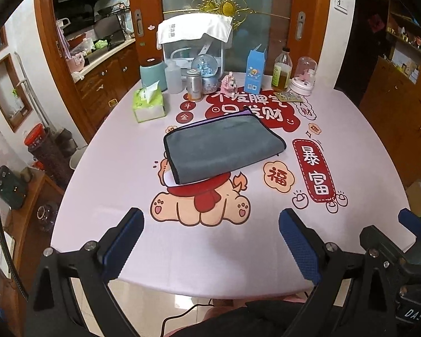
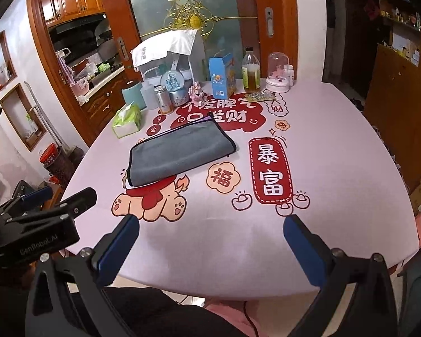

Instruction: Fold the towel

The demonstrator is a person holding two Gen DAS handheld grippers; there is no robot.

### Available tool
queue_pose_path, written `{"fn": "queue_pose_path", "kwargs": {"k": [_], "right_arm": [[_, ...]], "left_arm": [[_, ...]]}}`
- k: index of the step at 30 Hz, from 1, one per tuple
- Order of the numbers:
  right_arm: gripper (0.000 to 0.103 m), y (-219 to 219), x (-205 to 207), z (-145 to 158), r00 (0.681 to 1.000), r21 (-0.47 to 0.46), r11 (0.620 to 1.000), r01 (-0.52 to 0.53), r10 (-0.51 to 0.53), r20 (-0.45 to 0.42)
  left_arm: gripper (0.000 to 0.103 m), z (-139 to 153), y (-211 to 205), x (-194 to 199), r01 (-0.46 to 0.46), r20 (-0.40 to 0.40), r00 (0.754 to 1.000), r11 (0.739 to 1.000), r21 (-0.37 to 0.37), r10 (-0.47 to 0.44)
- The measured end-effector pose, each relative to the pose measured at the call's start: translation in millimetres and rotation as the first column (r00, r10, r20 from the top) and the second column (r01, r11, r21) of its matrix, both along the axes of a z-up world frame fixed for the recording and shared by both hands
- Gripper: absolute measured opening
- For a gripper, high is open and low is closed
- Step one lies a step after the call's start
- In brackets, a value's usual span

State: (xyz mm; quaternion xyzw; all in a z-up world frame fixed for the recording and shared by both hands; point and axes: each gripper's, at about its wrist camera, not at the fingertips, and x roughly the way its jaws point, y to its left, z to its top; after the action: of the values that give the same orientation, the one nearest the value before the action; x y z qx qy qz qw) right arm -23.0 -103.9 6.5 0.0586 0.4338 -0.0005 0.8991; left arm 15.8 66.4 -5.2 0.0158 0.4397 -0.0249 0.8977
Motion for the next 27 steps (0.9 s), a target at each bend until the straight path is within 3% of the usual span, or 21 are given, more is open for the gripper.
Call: {"fn": "queue_pose_path", "kwargs": {"k": [27], "right_arm": [[0.103, 2.3, 8.3, -2.9, 0.999, -0.014, 0.999, 0.036, -0.036, -0.013]], "left_arm": [[0.102, 5.7, -6.6, 5.0, 0.039, 0.035, 0.999, 0.999, 0.026, -0.039]]}}
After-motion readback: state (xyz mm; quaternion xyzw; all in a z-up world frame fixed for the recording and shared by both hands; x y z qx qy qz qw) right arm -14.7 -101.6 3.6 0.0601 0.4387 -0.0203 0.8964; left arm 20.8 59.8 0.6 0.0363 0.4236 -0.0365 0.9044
